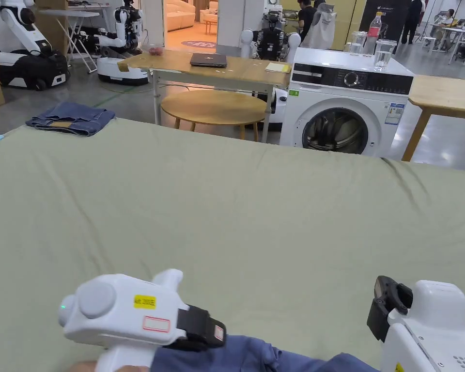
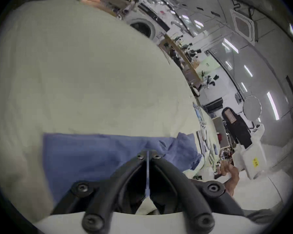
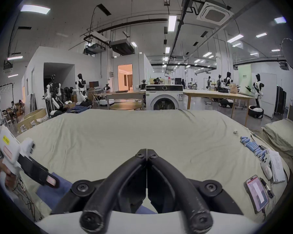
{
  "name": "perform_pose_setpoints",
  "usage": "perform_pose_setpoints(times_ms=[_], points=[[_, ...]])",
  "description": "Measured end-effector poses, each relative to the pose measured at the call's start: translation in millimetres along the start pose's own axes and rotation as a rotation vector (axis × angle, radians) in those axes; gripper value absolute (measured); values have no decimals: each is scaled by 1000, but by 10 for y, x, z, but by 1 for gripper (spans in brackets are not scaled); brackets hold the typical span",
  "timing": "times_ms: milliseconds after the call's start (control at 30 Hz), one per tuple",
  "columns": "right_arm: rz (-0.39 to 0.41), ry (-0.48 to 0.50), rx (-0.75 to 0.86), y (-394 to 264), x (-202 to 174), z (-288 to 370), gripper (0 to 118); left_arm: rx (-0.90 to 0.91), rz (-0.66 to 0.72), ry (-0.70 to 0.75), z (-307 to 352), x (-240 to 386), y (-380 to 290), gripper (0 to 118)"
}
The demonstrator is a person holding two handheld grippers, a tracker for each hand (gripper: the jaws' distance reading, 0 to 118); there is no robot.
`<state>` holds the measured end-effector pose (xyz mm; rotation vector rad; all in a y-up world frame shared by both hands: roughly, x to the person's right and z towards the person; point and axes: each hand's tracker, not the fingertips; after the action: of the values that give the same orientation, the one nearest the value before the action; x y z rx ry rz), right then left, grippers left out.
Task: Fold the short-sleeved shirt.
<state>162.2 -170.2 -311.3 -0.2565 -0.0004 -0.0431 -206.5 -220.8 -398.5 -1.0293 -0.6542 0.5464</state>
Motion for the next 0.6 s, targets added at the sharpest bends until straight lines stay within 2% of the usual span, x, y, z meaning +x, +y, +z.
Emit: perform_pose_setpoints(times_ms=[100,133,167,200,300,367,533,600], points=[[13,-1,6,30,-47,-43,0,37,13,51,407,-186,32,3],[12,3,5,34,-48,-59,0,35,20,53,478,-260,34,11],[8,10,4,36,-53,-72,0,33,33,57,548,-313,27,24],[7,12,4,35,-68,-84,0,29,57,66,612,-401,8,42],[6,17,-1,23,-100,-101,0,31,86,81,698,-672,-44,64],[5,22,-6,12,-123,-109,0,16,111,72,688,-836,-87,68],[1,33,-20,-29,-158,-122,0,-83,208,-81,378,-999,-329,68],[0,35,-26,-44,-164,-124,0,-61,215,-154,249,-1245,-354,68]])
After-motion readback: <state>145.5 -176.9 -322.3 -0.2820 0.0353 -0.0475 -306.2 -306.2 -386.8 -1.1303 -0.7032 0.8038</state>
